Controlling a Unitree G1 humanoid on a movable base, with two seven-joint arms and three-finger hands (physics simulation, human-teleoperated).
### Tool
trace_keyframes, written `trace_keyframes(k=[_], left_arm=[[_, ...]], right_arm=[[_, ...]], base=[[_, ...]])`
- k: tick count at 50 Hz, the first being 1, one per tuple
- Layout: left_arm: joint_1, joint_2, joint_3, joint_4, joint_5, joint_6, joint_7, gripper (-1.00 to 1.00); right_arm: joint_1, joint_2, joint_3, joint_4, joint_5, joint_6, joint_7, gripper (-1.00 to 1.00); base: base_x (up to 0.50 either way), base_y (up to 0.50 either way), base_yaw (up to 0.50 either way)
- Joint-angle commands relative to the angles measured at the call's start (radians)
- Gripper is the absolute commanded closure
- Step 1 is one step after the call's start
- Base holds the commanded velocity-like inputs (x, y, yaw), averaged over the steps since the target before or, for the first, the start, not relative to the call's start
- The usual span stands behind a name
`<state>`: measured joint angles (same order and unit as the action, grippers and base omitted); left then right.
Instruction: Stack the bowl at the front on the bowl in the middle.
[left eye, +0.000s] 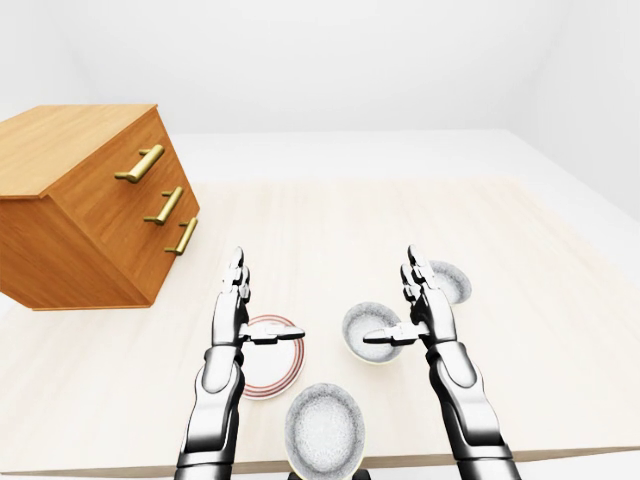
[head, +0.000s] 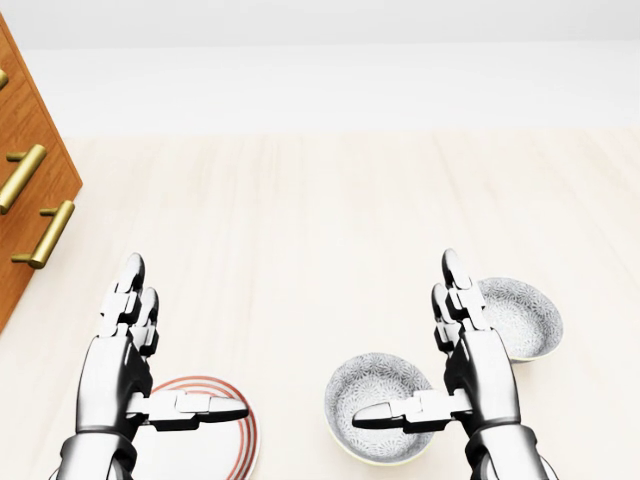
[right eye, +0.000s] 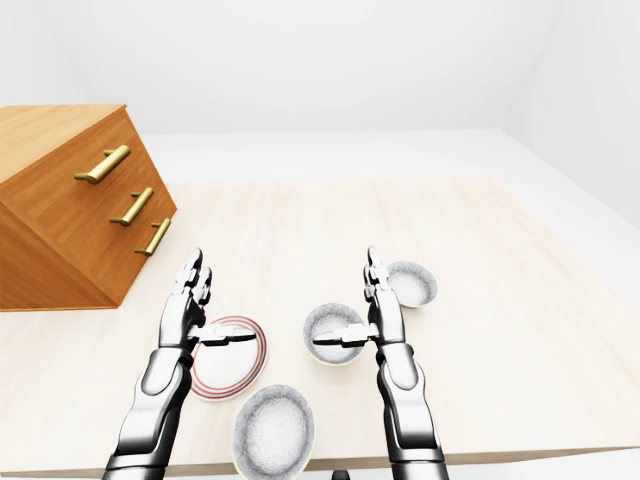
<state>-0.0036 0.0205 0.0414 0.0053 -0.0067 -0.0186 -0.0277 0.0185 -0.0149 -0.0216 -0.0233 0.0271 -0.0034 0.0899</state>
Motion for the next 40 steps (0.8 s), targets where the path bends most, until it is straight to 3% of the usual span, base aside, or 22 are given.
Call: trace_keyframes(k=[1,4,7,8,9,10,11,12,13,18,20,22,26,34,40], left_arm=[[-0.002,0.001,0.003,0.005,-0.002,-0.001,0.001,-1.0],[-0.003,0.002,0.006,0.0,-0.005,0.006,0.002,-1.0],[-0.003,0.003,0.006,0.008,-0.005,-0.004,0.0,-1.0],[-0.003,0.003,0.006,0.005,-0.005,-0.001,0.0,-1.0],[-0.002,0.002,0.007,-0.003,-0.008,0.008,0.001,-1.0],[-0.004,0.003,0.008,0.005,-0.008,0.002,0.001,-1.0],[-0.004,0.003,0.008,0.004,-0.008,0.003,0.001,-1.0],[-0.003,0.002,0.007,0.002,-0.007,0.004,0.001,-1.0],[-0.002,0.002,0.006,0.0,-0.006,0.005,0.002,-1.0],[-0.001,0.002,0.01,0.004,-0.01,0.0,0.004,-1.0],[-0.001,0.002,0.01,0.003,-0.011,0.001,0.004,-1.0],[0.002,0.002,0.01,-0.012,-0.012,0.013,0.005,-1.0],[0.0,0.003,0.011,-0.01,-0.014,0.013,0.006,-1.0],[0.007,0.002,0.01,-0.039,-0.014,0.034,0.008,-1.0],[0.006,0.002,0.012,-0.031,-0.014,0.027,0.008,-1.0]], right_arm=[[0.003,0.002,0.004,0.004,-0.013,-0.022,-0.011,-1.0],[-0.001,-0.001,-0.002,0.008,-0.015,-0.026,-0.015,-1.0],[-0.001,-0.009,0.0,-0.001,-0.054,-0.028,-0.032,-1.0],[0.003,-0.014,0.006,-0.008,-0.091,-0.055,-0.044,-1.0],[0.016,-0.019,0.014,-0.043,-0.129,-0.052,-0.046,-1.0],[0.02,-0.022,0.014,-0.054,-0.159,-0.07,-0.055,-1.0],[0.025,-0.022,0.012,-0.076,-0.169,-0.068,-0.05,-1.0],[0.031,-0.025,0.008,-0.117,-0.178,-0.046,-0.035,-1.0],[0.034,-0.035,0.001,-0.155,-0.223,-0.044,-0.045,-1.0],[0.034,-0.045,-0.047,-0.3,-0.268,0.052,0.005,-1.0],[0.039,-0.049,-0.054,-0.311,-0.289,0.031,0.016,-1.0],[0.045,-0.056,-0.068,-0.337,-0.322,0.033,0.031,-1.0],[0.039,-0.062,-0.118,-0.376,-0.353,0.05,0.049,-1.0],[0.039,-0.089,-0.196,-0.376,-0.45,-0.012,0.049,-1.0],[0.036,-0.109,-0.249,-0.376,-0.475,-0.032,0.06,-1.0]], base=[[0.0,0.0,0.0],[0.0,0.0,0.0],[0.0,0.0,0.0],[0.0,0.0,0.0],[0.0,0.0,0.0],[0.0,0.0,0.0],[0.0,0.0,0.0],[0.0,0.0,0.0],[0.0,0.0,0.0],[0.0,0.0,0.0],[0.0,0.0,0.0],[0.0,0.0,0.0],[0.0,0.0,0.0],[0.0,0.0,0.0],[0.0,0.0,0.0]])
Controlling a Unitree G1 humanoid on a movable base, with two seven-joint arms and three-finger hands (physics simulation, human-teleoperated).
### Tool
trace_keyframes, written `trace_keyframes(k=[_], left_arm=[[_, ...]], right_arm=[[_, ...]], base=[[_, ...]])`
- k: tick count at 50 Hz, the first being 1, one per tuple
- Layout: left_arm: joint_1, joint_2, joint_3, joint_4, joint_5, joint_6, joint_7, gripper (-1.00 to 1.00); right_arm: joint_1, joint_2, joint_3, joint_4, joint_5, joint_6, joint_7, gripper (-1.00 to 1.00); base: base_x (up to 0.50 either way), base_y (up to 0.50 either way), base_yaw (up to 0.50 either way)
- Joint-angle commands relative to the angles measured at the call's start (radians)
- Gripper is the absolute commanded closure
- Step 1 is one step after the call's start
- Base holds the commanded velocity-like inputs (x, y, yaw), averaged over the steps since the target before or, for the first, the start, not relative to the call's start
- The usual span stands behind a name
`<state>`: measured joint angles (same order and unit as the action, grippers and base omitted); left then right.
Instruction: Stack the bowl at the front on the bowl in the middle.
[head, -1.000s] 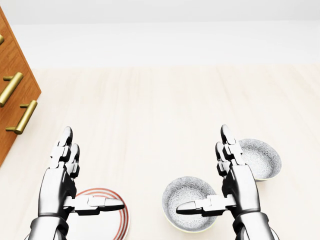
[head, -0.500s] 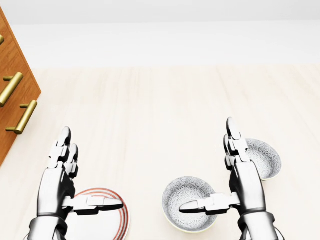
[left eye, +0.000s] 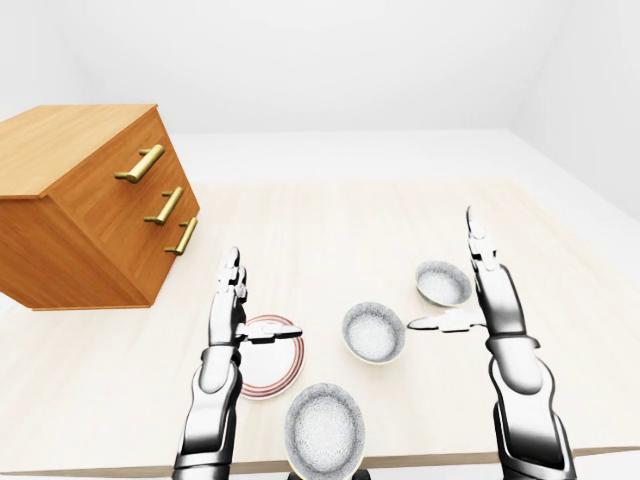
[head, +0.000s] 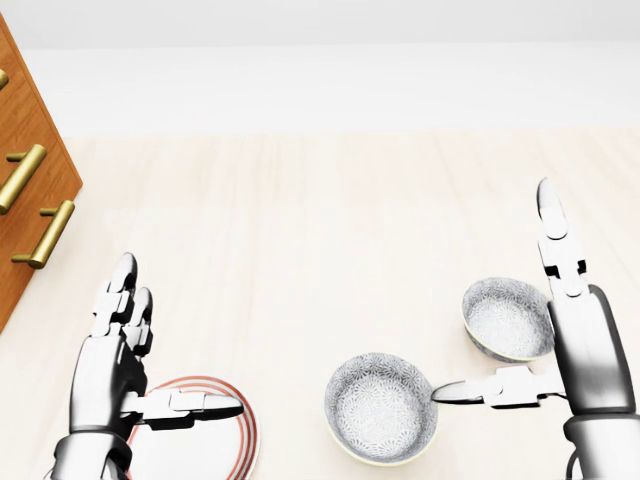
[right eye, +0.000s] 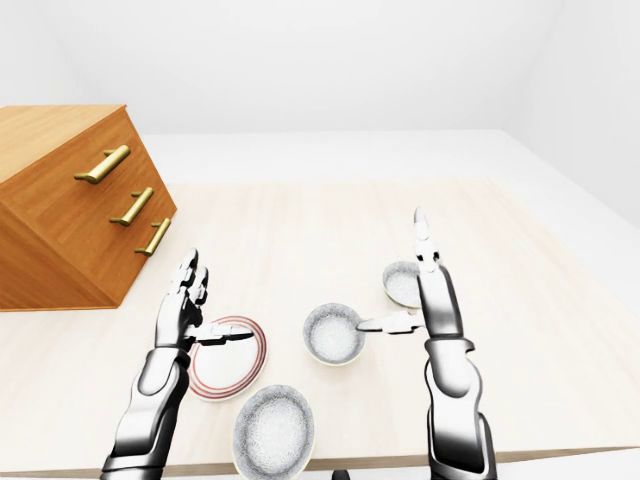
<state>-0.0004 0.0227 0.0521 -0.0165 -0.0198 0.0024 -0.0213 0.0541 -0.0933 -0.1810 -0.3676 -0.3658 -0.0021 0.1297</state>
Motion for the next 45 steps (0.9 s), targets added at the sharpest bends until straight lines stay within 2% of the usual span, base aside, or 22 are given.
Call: trace_keyframes(k=[1,2,3,4,12,15,17,18,20,22,23,24,27,31,37,39,42,43,44,45], left_arm=[[0.003,0.0,0.0,-0.01,-0.001,0.007,0.002,-1.0],[0.003,-0.001,0.0,-0.013,0.0,0.01,0.002,-1.0],[-0.001,0.0,0.002,0.004,-0.001,-0.003,0.002,-1.0],[-0.002,0.0,0.002,0.009,-0.002,-0.006,0.002,-1.0],[-0.003,0.0,0.003,0.006,-0.006,0.0,0.004,-1.0],[-0.002,0.0,0.003,0.01,-0.006,-0.005,0.004,-1.0],[0.002,-0.001,0.001,-0.007,-0.006,0.009,0.005,-1.0],[0.0,0.0,0.002,0.002,-0.006,0.001,0.004,-1.0],[-0.004,0.001,0.005,0.018,-0.008,-0.011,0.002,-1.0],[-0.002,0.001,0.004,0.012,-0.007,-0.007,0.003,-1.0],[0.0,0.0,0.002,-0.001,-0.007,0.004,0.004,-1.0],[-0.002,0.001,0.004,0.013,-0.008,-0.007,0.003,-1.0],[0.002,0.0,0.003,-0.001,-0.008,0.004,0.003,-1.0],[0.0,0.0,0.004,0.005,-0.01,0.001,0.003,-1.0],[-0.003,0.001,0.004,0.015,-0.01,-0.006,0.004,-1.0],[-0.005,0.001,0.005,0.017,-0.011,-0.007,0.004,-1.0],[-0.004,0.001,0.004,0.005,-0.012,0.005,0.005,-1.0],[-0.007,0.001,0.005,0.019,-0.012,-0.006,0.004,-1.0],[-0.005,0.0,0.005,0.01,-0.013,0.002,0.005,-1.0],[-0.007,0.001,0.005,0.015,-0.013,-0.002,0.004,-1.0]], right_arm=[[0.001,-0.036,-0.097,-0.026,-0.1,-0.036,0.019,-1.0],[0.002,-0.039,-0.102,-0.022,-0.107,-0.042,0.025,-1.0],[0.003,-0.053,-0.109,0.002,-0.141,-0.071,0.014,-1.0],[0.003,-0.055,-0.115,0.013,-0.158,-0.085,0.006,-1.0],[-0.027,-0.111,-0.129,0.155,-0.38,-0.085,-0.101,-1.0],[-0.039,-0.137,-0.122,0.231,-0.51,-0.085,-0.202,-1.0],[-0.043,-0.154,-0.115,0.268,-0.59,-0.085,-0.273,-1.0],[-0.043,-0.156,-0.11,0.276,-0.61,-0.085,-0.286,-1.0],[-0.044,-0.16,-0.103,0.285,-0.642,-0.085,-0.312,-1.0],[-0.045,-0.161,-0.1,0.292,-0.657,-0.085,-0.32,-1.0],[-0.052,-0.171,-0.088,0.33,-0.696,-0.085,-0.363,-1.0],[-0.053,-0.171,-0.083,0.334,-0.707,-0.085,-0.37,-1.0],[-0.063,-0.177,-0.063,0.368,-0.756,-0.085,-0.41,-1.0],[-0.082,-0.176,-0.028,0.416,-0.809,-0.085,-0.475,-1.0],[-0.088,-0.174,0.015,0.481,-0.835,-0.085,-0.52,-1.0],[-0.092,-0.175,0.022,0.496,-0.841,-0.085,-0.533,-1.0],[-0.1,-0.178,0.03,0.513,-0.851,-0.085,-0.548,-1.0],[-0.11,-0.182,0.039,0.536,-0.871,-0.085,-0.57,-1.0],[-0.116,-0.183,0.047,0.555,-0.877,-0.085,-0.583,-1.0],[-0.119,-0.181,0.052,0.557,-0.879,-0.085,-0.586,-1.0]], base=[[0.0,0.0,0.0],[0.0,0.0,0.0],[0.0,0.0,0.0],[0.0,0.0,0.0],[0.0,0.0,0.0],[0.0,0.0,0.0],[0.0,0.0,0.0],[0.0,0.0,0.0],[0.0,0.0,0.0],[0.0,0.0,0.0],[0.0,0.0,0.0],[0.0,0.0,0.0],[0.0,0.0,0.0],[0.0,0.0,0.0],[0.0,0.0,0.0],[0.0,0.0,0.0],[0.0,0.0,0.0],[0.0,0.0,0.0],[0.0,0.0,0.0],[0.0,0.0,0.0]])
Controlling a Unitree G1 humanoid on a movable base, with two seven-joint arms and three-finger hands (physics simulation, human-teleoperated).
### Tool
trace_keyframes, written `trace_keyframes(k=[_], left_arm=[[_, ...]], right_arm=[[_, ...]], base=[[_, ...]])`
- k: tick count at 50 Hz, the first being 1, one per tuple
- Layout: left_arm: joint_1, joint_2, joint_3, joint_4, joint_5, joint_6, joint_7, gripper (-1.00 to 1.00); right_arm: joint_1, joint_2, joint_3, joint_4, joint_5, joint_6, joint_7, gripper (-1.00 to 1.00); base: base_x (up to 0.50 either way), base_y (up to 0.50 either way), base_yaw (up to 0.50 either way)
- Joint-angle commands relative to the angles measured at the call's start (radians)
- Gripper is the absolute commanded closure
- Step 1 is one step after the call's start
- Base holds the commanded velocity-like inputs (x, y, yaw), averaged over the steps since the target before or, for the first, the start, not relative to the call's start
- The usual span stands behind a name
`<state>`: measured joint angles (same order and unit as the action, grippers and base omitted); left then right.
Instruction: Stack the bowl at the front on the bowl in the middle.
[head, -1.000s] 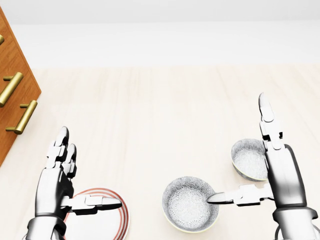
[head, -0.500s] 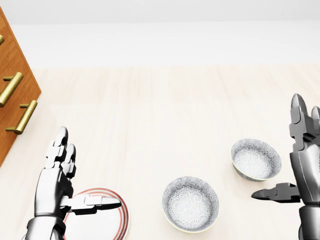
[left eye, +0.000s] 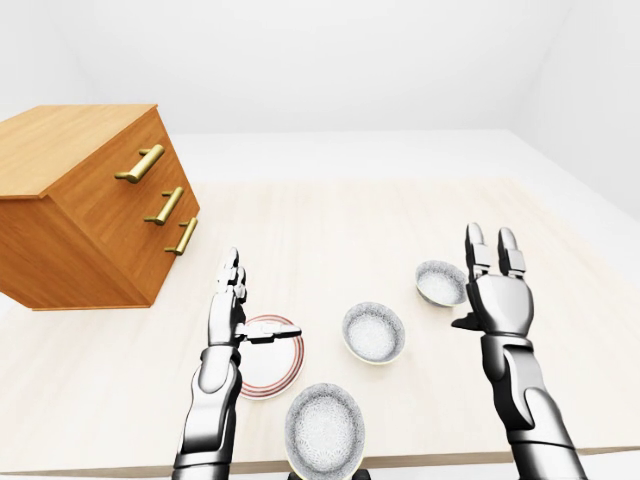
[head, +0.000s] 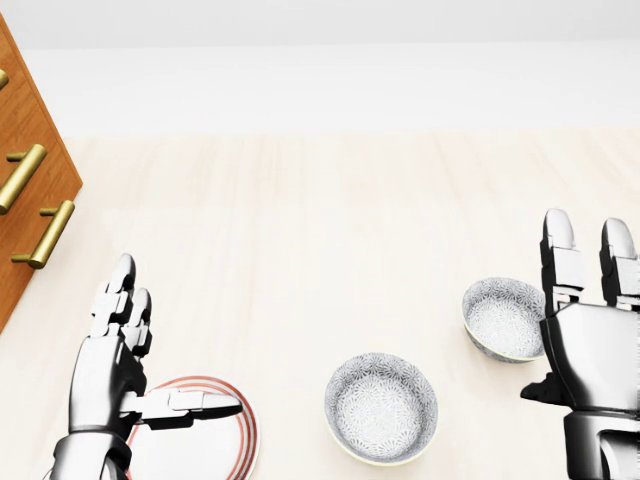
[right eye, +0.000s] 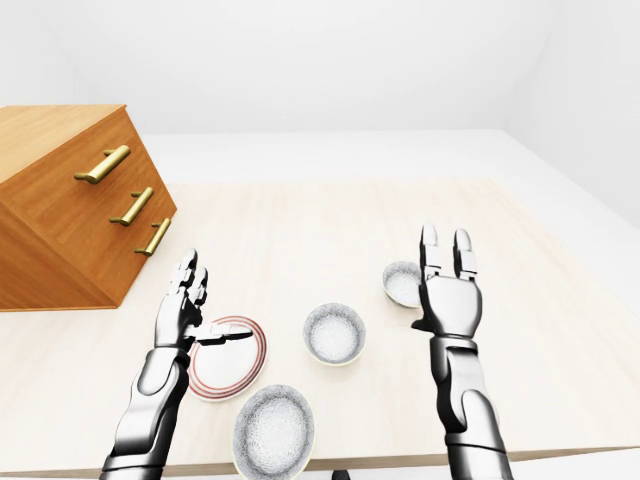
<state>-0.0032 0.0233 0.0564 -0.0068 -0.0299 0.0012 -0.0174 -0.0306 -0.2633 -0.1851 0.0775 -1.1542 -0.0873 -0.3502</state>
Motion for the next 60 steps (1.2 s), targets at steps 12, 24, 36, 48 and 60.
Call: trace_keyframes(k=[12,24,36,48,60], left_arm=[[-0.002,0.0,0.0,-0.008,-0.004,0.012,0.002,-1.0],[-0.006,0.002,0.002,0.012,-0.006,-0.004,0.001,-1.0],[0.0,0.0,0.001,-0.006,-0.006,0.008,0.002,-1.0],[-0.005,0.0,0.002,0.009,-0.005,-0.001,0.002,-1.0],[-0.003,0.0,0.0,0.005,-0.004,0.002,0.003,-1.0]], right_arm=[[-0.126,-0.042,0.12,0.33,-0.157,0.0,-0.173,-1.0],[-0.187,-0.094,0.12,0.452,-0.173,0.0,-0.173,-1.0],[-0.232,-0.134,0.127,0.548,-0.172,0.0,-0.173,-1.0],[-0.291,-0.133,0.16,0.646,-0.178,0.0,-0.173,-1.0],[-0.339,-0.13,0.186,0.712,-0.191,0.0,-0.173,-1.0]], base=[[0.0,0.0,0.0],[0.0,0.0,0.0],[0.0,0.0,0.0],[0.0,0.0,0.0],[0.0,0.0,0.0]])
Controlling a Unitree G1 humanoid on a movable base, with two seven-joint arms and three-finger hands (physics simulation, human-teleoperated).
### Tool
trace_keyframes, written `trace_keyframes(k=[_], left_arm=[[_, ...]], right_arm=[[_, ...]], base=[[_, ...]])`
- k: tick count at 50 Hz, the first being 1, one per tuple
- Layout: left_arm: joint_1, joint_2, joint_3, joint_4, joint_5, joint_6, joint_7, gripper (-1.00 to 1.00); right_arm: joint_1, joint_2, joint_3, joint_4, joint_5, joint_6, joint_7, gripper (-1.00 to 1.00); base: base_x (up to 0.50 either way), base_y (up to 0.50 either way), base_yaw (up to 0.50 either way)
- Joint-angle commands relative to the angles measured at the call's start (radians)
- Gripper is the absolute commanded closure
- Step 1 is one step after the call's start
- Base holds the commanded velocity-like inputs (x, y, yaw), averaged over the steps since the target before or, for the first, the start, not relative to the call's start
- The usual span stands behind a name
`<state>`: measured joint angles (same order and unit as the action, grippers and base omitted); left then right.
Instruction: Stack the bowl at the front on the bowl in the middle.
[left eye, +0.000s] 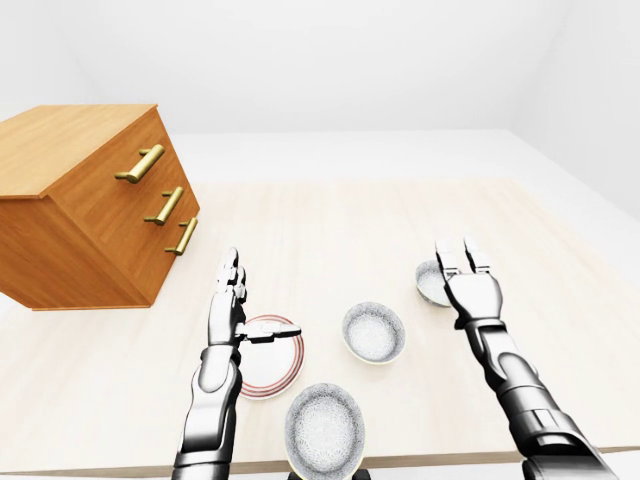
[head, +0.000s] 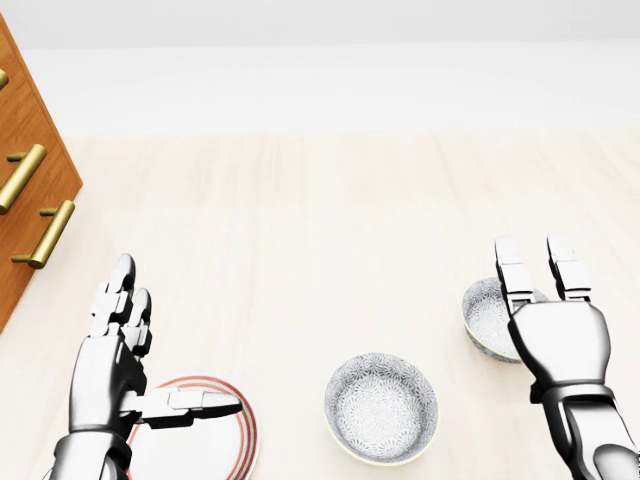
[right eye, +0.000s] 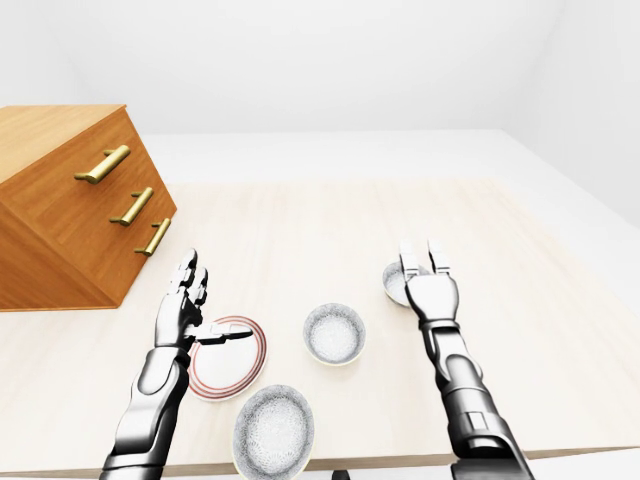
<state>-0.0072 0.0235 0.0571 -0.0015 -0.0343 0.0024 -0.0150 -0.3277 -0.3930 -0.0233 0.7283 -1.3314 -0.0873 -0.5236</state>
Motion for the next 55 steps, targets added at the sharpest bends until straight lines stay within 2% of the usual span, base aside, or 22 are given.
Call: trace_keyframes(k=[1,5,9,11,12,17,22,30,36,40,43,45,47,49,52,55], left_arm=[[-0.002,0.0,0.001,0.01,0.0,-0.008,0.0,-1.0],[0.003,-0.001,-0.002,-0.011,0.001,0.009,0.002,-1.0],[0.005,-0.002,-0.003,-0.017,0.002,0.012,0.002,-1.0],[0.006,-0.002,-0.003,-0.024,0.001,0.02,0.003,-1.0],[0.003,-0.001,-0.002,-0.016,0.0,0.014,0.002,-1.0],[0.003,-0.001,-0.001,-0.01,0.0,0.008,0.001,-1.0],[0.003,-0.001,-0.002,-0.013,0.001,0.011,0.002,-1.0],[0.005,-0.001,-0.002,-0.012,0.001,0.007,0.001,-1.0],[0.002,0.0,-0.001,0.0,0.002,-0.003,0.001,-1.0],[0.004,-0.001,-0.001,-0.007,0.002,0.001,0.002,-1.0],[0.004,-0.001,0.0,0.0,0.002,-0.006,0.002,-1.0],[0.005,-0.001,-0.001,-0.007,0.002,0.0,0.003,-1.0],[0.004,-0.001,0.0,-0.003,0.001,-0.002,0.002,-1.0],[0.002,0.0,0.001,0.006,0.0,-0.009,0.002,-1.0],[0.004,0.0,0.0,-0.003,0.0,-0.002,0.002,-1.0],[0.004,0.0,0.001,0.0,-0.001,-0.006,0.001,-1.0]], right_arm=[[-0.049,0.0,0.027,0.068,-0.018,0.0,0.0,-1.0],[-0.07,0.002,0.035,0.103,-0.026,0.0,0.0,-1.0],[-0.077,0.002,0.038,0.111,-0.025,0.0,0.0,-1.0],[-0.078,0.003,0.035,0.113,-0.015,0.0,0.0,0.0],[-0.079,0.002,0.035,0.116,-0.013,0.0,0.0,1.0],[-0.09,-0.001,0.037,0.136,-0.003,0.0,0.0,1.0],[-0.09,-0.009,0.029,0.114,0.008,0.0,0.0,1.0],[-0.063,-0.023,-0.005,0.03,0.04,0.0,0.0,1.0],[-0.023,-0.042,-0.062,-0.123,0.09,0.0,0.003,1.0],[0.008,-0.042,-0.1,-0.247,0.12,0.0,0.08,1.0],[0.031,-0.036,-0.128,-0.37,0.142,0.0,0.146,1.0],[0.04,-0.03,-0.139,-0.411,0.148,0.0,0.171,1.0],[0.067,-0.009,-0.169,-0.589,0.194,0.0,0.285,1.0],[0.074,0.005,-0.181,-0.653,0.206,0.0,0.332,1.0],[0.1,0.05,-0.187,-0.827,0.251,0.0,0.452,1.0],[0.114,0.079,-0.186,-0.908,0.261,0.0,0.513,1.0]], base=[[0.0,0.0,0.0],[0.0,0.0,0.0],[0.0,0.0,0.0],[0.0,0.0,0.0],[0.0,0.0,0.0],[0.0,0.0,0.0],[0.0,0.0,0.0],[0.0,0.0,0.0],[0.0,0.0,0.0],[0.0,0.0,0.0],[0.0,0.0,0.0],[0.0,0.0,0.0],[0.0,0.0,0.0],[0.0,0.0,0.0],[0.0,0.0,0.0],[0.0,0.0,0.0]])
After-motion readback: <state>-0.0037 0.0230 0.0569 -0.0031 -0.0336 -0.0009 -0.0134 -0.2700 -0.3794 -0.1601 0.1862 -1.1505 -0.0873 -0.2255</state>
